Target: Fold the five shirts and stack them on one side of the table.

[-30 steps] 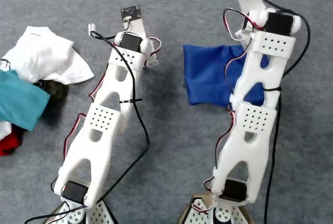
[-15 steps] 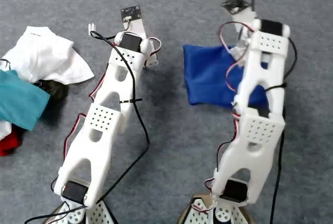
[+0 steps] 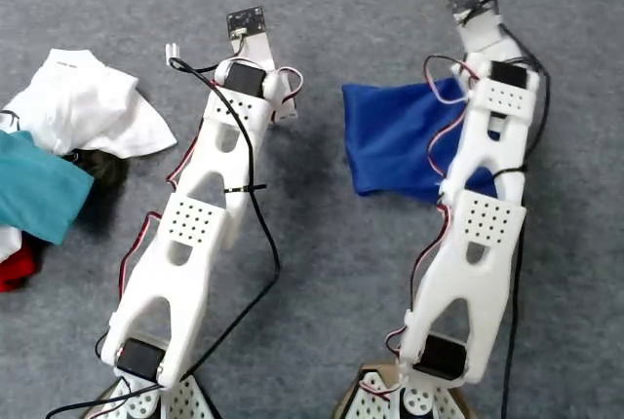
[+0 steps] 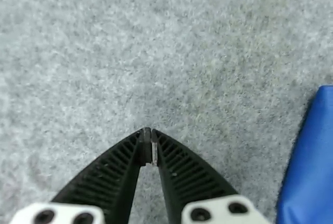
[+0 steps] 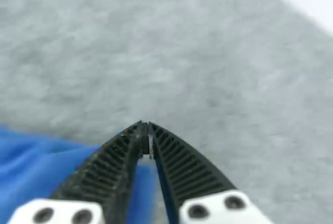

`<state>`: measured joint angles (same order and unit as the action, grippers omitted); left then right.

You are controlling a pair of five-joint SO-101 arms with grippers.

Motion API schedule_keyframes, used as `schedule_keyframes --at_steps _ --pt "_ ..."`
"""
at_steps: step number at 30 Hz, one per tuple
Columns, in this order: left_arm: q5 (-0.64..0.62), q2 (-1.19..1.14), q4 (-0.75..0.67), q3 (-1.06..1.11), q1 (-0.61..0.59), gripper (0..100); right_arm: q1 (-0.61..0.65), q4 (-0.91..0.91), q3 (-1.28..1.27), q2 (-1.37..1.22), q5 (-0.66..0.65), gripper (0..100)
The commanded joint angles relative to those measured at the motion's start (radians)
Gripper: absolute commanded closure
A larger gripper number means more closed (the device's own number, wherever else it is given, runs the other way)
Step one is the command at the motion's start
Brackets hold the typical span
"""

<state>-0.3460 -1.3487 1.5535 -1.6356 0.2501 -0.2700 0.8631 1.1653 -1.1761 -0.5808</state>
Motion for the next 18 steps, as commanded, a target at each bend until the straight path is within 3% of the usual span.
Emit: schedule_keyframes --at_steps 1,6,12,18 --pt "0.006 0.01 -0.011 -0.025 0.009 98 -0.038 0.032 0.205 -0.019 0.009 99.6" --pt "0.006 0.01 -0.014 -0.025 0.009 98 -0.031 0.394 0.509 -0.019 0.009 99.5" --pt "0.006 0.01 -0.012 -0.025 0.006 98 -0.004 0.924 0.496 0.182 0.006 99.3" --pt "0.006 0.01 -0.009 -0.025 0.005 98 -0.088 0.928 0.483 0.321 0.017 99.6"
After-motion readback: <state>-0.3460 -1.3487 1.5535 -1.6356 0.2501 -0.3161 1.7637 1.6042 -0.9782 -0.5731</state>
